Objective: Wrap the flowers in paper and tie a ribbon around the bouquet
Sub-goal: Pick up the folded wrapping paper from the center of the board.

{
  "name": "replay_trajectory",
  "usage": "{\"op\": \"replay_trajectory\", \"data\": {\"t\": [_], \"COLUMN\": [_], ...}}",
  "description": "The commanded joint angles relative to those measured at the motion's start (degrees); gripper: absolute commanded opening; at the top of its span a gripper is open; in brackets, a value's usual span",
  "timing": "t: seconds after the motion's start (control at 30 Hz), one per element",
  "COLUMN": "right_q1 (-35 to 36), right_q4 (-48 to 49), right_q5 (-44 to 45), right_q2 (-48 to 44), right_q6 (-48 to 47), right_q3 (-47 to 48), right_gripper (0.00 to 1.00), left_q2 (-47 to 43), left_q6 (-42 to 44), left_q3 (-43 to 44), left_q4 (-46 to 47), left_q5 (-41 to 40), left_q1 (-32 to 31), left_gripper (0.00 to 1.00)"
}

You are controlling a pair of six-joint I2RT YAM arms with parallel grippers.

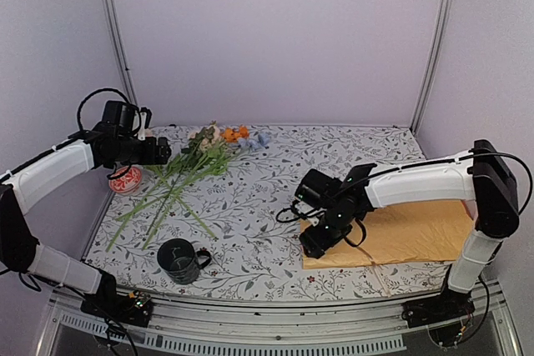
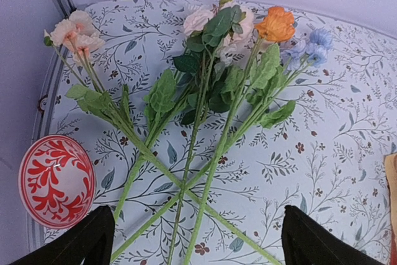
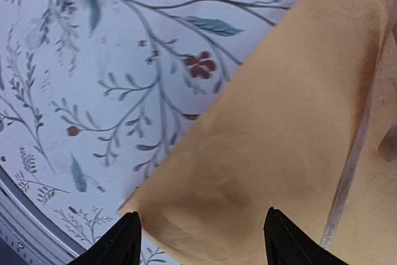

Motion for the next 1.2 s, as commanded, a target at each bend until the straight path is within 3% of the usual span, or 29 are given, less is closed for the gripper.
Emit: {"op": "replay_trajectory", "data": {"t": [0.0,0.1,0.23,0.47,0.63,0.87,1.0,1.17], "right_q1": [9.3,11.7,11.9,11.9,11.9,11.9,11.9,11.8], "right_q4": [-3.8,-5.2,-7.6,-7.7,-9.1,-10.5,-11.2,-11.7], "right_q5": [1.7,1.0,8.5,17.7,15.6,13.6,17.7,23.1], "right_q2": [0.2,3.1,8.0,11.0,8.7,7.8,6.4,4.3], "right_q6": [-7.1,-9.6,-9.5,-9.7,-12.6,-18.7,-19.3,-18.6], "right_q3": [2.2,2.1,2.4,8.1,13.3,9.3,6.0,4.1], "right_gripper": [0.74,0.78,0.78,0.62,0.59,0.81,0.86,0.71], "left_q2": [0.0,0.0,-0.2,0.4,0.6,0.7,0.8,0.9], "left_q6": [0.6,0.7,0.7,0.7,0.8,1.0,1.0,1.0], "left_q3": [-0.4,-0.3,-0.5,-0.6,-0.5,-0.4,-0.5,-0.4], "left_q4": [0.2,0.2,0.2,0.4,0.5,0.5,0.7,0.7], "left_q5": [0.6,0.9,0.9,2.2,2.8,3.4,4.0,4.5], "left_q1": [-0.8,-0.8,-0.7,-0.9,-0.9,-1.0,-1.0,-0.9], "left_gripper": [0.94,0.94,0.94,0.94,0.93,0.93,0.93,0.93]}}
